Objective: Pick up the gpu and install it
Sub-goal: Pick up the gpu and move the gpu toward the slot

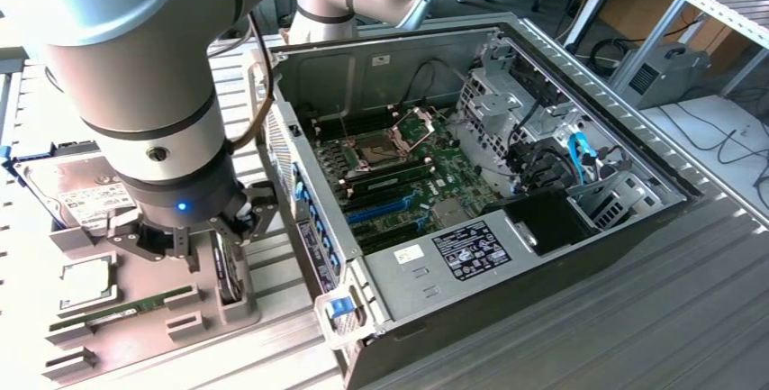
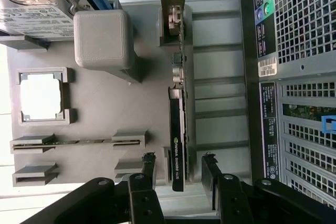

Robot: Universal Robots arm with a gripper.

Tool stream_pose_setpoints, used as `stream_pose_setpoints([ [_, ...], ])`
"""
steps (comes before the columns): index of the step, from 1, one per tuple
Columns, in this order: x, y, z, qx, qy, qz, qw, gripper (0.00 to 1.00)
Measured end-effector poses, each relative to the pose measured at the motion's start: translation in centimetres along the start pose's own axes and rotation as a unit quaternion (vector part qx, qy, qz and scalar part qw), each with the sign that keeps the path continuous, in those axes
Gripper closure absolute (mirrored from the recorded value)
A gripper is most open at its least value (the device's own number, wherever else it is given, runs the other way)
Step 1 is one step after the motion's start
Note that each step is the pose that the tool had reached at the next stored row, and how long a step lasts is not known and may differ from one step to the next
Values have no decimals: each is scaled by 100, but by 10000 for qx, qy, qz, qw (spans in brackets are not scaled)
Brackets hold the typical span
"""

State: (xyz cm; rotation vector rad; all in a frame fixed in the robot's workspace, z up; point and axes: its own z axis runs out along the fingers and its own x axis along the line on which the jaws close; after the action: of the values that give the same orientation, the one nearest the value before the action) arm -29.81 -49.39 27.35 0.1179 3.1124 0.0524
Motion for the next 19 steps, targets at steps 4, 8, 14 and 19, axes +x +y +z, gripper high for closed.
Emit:
stream_pose_setpoints([
  [4, 0, 0, 12, 0, 0, 0, 10000, 52],
  [8, 1, -1, 23, 0, 0, 0, 10000, 52],
  [14, 1, -2, 44, 0, 0, 0, 10000, 52],
  [19, 1, -2, 57, 0, 0, 0, 10000, 52],
])
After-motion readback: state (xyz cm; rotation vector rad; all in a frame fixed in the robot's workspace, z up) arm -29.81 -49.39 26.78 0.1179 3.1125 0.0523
